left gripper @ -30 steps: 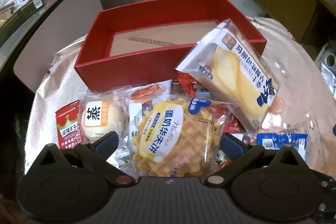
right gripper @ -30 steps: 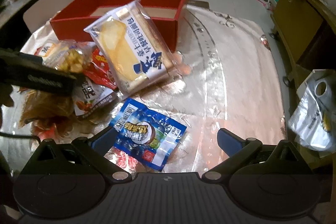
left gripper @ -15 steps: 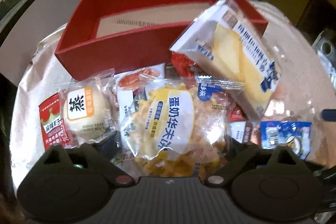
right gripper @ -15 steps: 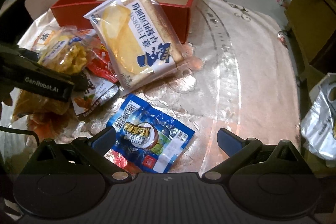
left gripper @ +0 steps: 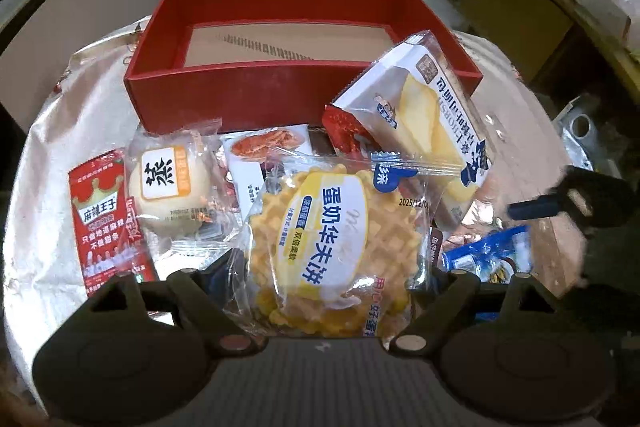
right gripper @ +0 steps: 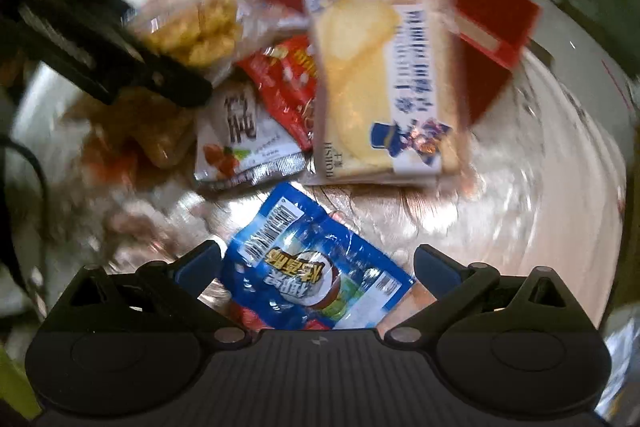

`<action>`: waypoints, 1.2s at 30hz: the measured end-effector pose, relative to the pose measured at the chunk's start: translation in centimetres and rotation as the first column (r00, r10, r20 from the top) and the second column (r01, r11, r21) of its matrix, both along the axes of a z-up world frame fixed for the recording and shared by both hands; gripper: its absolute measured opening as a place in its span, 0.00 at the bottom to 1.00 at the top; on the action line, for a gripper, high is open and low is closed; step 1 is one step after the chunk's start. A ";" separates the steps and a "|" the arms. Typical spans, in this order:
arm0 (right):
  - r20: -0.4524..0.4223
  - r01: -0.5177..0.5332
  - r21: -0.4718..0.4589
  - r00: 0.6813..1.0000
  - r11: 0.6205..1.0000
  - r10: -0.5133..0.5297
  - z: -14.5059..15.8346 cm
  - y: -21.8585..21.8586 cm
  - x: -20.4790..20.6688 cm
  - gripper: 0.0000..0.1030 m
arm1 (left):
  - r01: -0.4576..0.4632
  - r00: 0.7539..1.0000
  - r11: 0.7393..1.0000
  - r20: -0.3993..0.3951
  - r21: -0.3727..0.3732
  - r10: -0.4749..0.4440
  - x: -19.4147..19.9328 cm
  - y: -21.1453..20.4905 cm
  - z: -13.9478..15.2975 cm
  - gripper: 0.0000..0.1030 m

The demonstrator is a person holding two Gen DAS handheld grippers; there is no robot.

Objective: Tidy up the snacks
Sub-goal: 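Close the left tool on the yellow waffle pack while the right tool approaches the blue packet, then close the right tool on the blue sausage packet while the left tool lifts the waffle pack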

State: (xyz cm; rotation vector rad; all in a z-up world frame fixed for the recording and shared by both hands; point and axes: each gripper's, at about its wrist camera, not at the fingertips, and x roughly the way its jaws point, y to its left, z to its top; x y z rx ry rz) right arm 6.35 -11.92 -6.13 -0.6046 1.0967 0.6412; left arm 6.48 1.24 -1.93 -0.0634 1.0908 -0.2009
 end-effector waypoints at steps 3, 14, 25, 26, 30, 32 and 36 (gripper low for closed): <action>-0.058 -0.010 0.054 0.998 0.998 0.013 -0.2 0.0 1.1 1.00 | 0.003 1.000 1.000 0.004 -0.016 -0.003 0.0 0.4 0.1 0.77; -0.071 0.288 0.066 0.956 0.955 -0.283 -0.4 -1.7 -5.9 1.00 | 0.009 1.000 0.999 0.014 -0.032 -0.009 -1.1 0.7 0.9 0.77; -0.086 0.132 -0.006 0.987 0.991 -0.132 -0.6 0.7 -3.5 1.00 | 0.033 0.999 0.999 0.028 -0.025 -0.032 -1.6 0.2 1.3 0.77; -0.084 0.171 0.006 0.982 0.985 -0.170 -0.6 0.5 -3.5 1.00 | 0.033 0.999 0.999 0.026 -0.026 -0.032 -1.7 0.3 1.3 0.77; -0.006 0.246 0.092 0.969 0.965 -0.247 -0.5 -1.4 -4.9 1.00 | 0.041 0.999 0.999 0.023 -0.031 -0.040 -1.8 0.2 1.3 0.77; 0.001 0.237 0.099 0.971 0.966 -0.238 -0.8 -1.7 -5.3 1.00 | 0.046 0.999 0.998 0.027 -0.029 -0.046 -1.9 0.1 1.5 0.77; -0.014 0.242 0.080 0.970 0.967 -0.242 -1.0 -2.1 -5.6 1.00 | 0.054 0.998 0.998 0.033 -0.012 -0.054 -2.2 -0.2 1.4 0.77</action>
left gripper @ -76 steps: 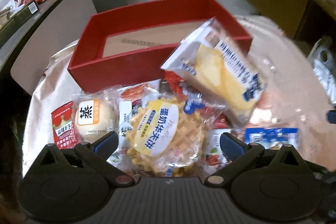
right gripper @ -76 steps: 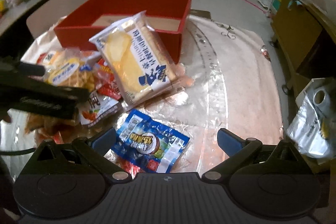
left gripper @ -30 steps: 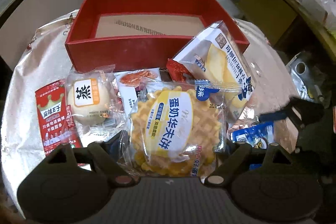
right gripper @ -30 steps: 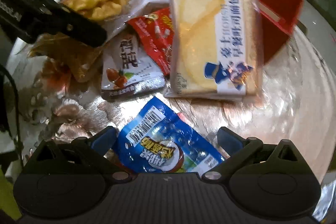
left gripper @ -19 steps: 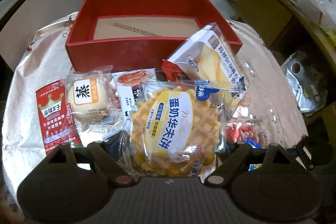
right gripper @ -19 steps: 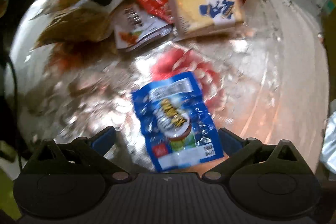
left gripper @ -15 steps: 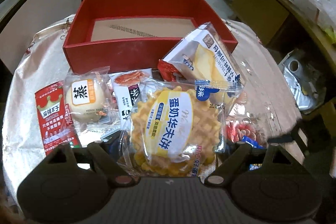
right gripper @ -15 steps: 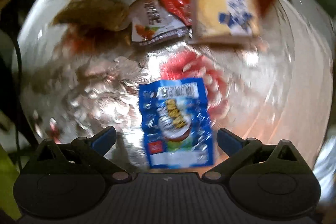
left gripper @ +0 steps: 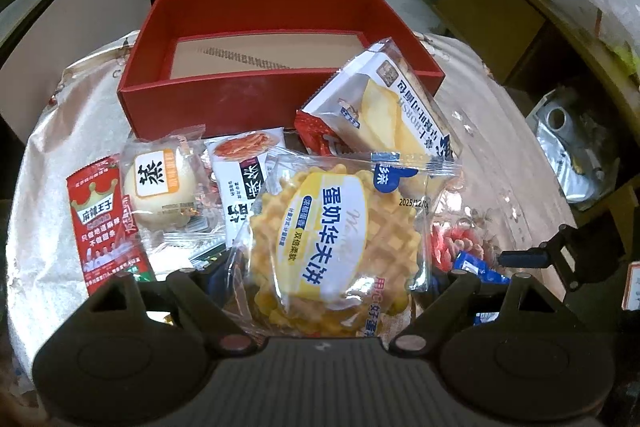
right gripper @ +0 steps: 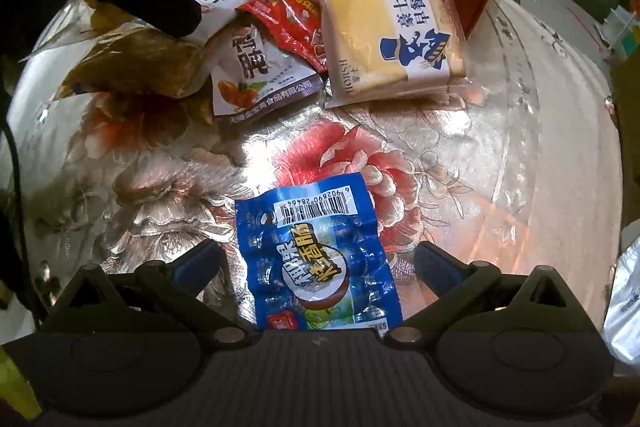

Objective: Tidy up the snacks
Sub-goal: 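Close the right tool on the blue sausage packet while the left tool lifts the waffle pack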

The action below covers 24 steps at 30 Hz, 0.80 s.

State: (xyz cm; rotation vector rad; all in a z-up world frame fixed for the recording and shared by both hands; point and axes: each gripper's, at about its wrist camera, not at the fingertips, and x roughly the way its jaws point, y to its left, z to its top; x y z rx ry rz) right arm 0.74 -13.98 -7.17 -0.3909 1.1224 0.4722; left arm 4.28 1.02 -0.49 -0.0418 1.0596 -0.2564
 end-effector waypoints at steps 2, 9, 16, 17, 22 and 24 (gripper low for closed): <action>-0.024 0.010 -0.020 1.000 1.000 -0.010 0.2 0.8 0.4 0.99 | 0.005 1.000 1.000 -0.001 0.009 -0.005 -0.1 -0.1 -0.1 0.77; -0.047 0.030 -0.019 0.998 0.999 -0.030 1.2 0.7 -0.2 0.73 | 0.023 1.000 0.999 0.012 0.023 -0.023 -0.6 -0.7 0.3 0.77; -0.005 0.131 0.069 0.991 0.989 -0.131 2.9 -0.3 -0.1 0.72 | 0.032 0.999 0.999 0.041 0.035 -0.033 -1.4 -0.9 1.2 0.77; 0.011 0.157 0.089 0.987 0.984 -0.159 3.4 -0.5 0.0 0.72 | 0.026 0.999 0.999 0.047 0.040 -0.028 -1.5 -0.9 1.4 0.77; 0.087 0.248 0.202 0.959 0.947 -0.270 6.8 -1.6 -0.2 0.72 | -0.003 0.995 0.999 0.098 0.036 0.000 -2.0 -1.0 3.3 0.77; 0.121 0.250 0.250 0.950 0.935 -0.287 8.3 -2.0 -0.2 0.72 | -0.014 0.992 0.999 0.125 0.040 0.009 -2.3 -1.1 3.9 0.77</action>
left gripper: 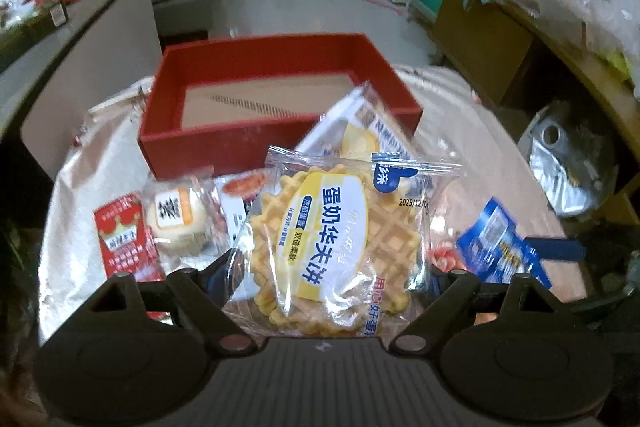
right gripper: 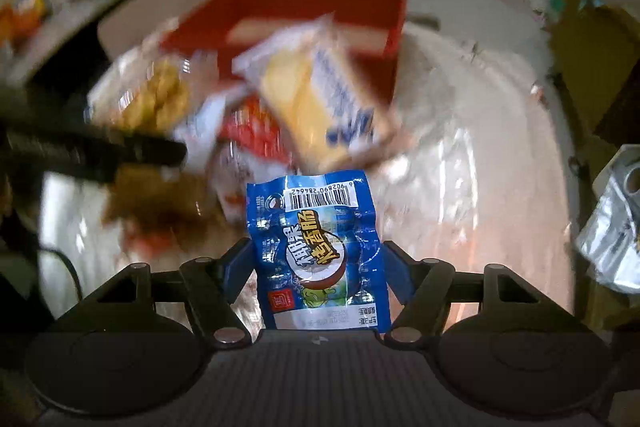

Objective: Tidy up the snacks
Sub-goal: 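Close the right tool on the blue sausage packet while the left tool lifts the waffle pack, then carry the waffle pack and blue packet over the red box with both tools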

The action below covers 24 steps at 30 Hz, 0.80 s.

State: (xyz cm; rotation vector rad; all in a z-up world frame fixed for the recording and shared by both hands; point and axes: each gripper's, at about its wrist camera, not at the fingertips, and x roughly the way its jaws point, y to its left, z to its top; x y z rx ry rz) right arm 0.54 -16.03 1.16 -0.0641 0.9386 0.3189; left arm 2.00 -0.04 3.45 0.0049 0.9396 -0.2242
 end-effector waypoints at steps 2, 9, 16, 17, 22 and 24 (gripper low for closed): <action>0.037 0.033 0.053 0.999 0.998 -0.035 0.9 -1.0 0.4 0.72 | -0.014 1.000 1.000 0.029 0.028 0.013 -0.1 -0.2 0.4 0.77; 0.124 0.048 0.173 0.990 0.984 -0.070 3.4 -1.1 3.4 0.72 | -0.066 0.996 0.996 0.069 0.060 0.062 2.2 -0.9 1.5 0.77; 0.162 0.060 0.178 0.983 0.982 -0.089 4.2 0.1 7.5 0.72 | -0.135 0.986 0.990 0.107 0.038 0.131 6.3 -0.3 2.1 0.77; 0.174 0.057 0.176 0.981 0.983 -0.088 4.4 0.3 8.0 0.72 | -0.140 0.984 0.989 0.118 0.043 0.135 6.7 -0.3 2.2 0.77; 0.200 0.062 0.180 0.975 0.982 -0.098 5.1 0.9 10.2 0.72 | -0.181 0.975 0.983 0.139 0.038 0.174 9.3 0.3 2.6 0.77; 0.201 0.066 0.189 0.974 0.980 -0.105 5.2 1.0 11.1 0.73 | -0.197 0.970 0.980 0.151 0.038 0.189 10.2 0.4 2.7 0.77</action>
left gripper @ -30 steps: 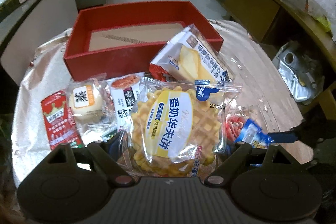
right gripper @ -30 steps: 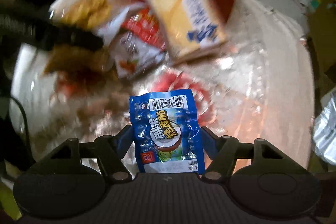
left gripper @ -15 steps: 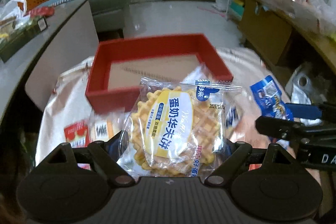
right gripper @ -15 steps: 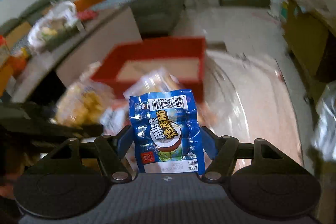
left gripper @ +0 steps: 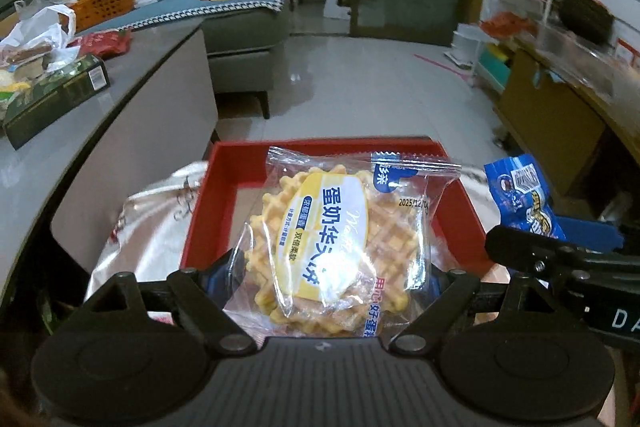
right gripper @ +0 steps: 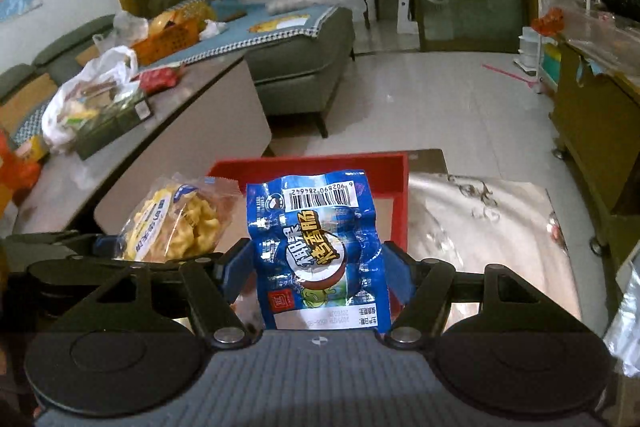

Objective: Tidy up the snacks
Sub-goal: 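Carry the waffle pack and blue packet over the red box with both tools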

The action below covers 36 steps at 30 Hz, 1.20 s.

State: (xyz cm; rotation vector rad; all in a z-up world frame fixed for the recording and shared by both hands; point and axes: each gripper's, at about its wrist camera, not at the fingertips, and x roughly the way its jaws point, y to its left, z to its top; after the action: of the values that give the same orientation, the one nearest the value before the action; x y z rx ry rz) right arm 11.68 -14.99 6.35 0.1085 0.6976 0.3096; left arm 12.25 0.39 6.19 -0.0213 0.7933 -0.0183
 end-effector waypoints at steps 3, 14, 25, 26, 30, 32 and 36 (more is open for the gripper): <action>0.006 0.002 0.013 1.000 1.000 -0.002 0.1 0.2 1.4 0.72 | -0.020 1.000 1.000 0.012 0.001 0.020 1.4 0.3 0.1 0.76; -0.011 0.021 0.014 1.000 1.000 -0.021 -0.8 0.8 5.5 0.72 | -0.049 0.999 0.997 0.024 0.062 0.048 5.4 0.0 -0.9 0.76; -0.047 0.009 -0.003 0.999 1.000 -0.009 -2.4 1.8 7.8 0.72 | -0.072 0.997 0.993 0.000 0.095 0.073 7.5 0.2 -2.9 0.76; -0.051 0.008 -0.005 0.999 1.000 -0.008 -2.6 1.9 8.0 0.72 | -0.074 0.997 0.993 -0.007 0.094 0.075 7.7 0.2 -3.1 0.76; -0.066 0.002 -0.011 0.998 1.000 -0.003 -3.1 2.0 8.5 0.72 | -0.079 0.997 0.992 -0.018 0.099 0.082 8.2 0.2 -3.8 0.76; -0.070 -0.001 -0.014 0.998 1.000 0.000 -3.3 2.0 8.8 0.72 | -0.082 0.996 0.991 -0.025 0.102 0.085 8.4 0.2 -4.1 0.76; -0.081 -0.006 -0.014 0.997 1.000 0.005 -3.8 2.1 9.3 0.72 | -0.089 0.995 0.991 -0.033 0.102 0.093 8.9 0.3 -4.7 0.76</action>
State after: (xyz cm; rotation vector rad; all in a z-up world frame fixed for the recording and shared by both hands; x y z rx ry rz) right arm 21.02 -12.91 2.57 0.1063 0.7803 0.3068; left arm 21.18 0.66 1.52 0.0373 0.8293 0.1082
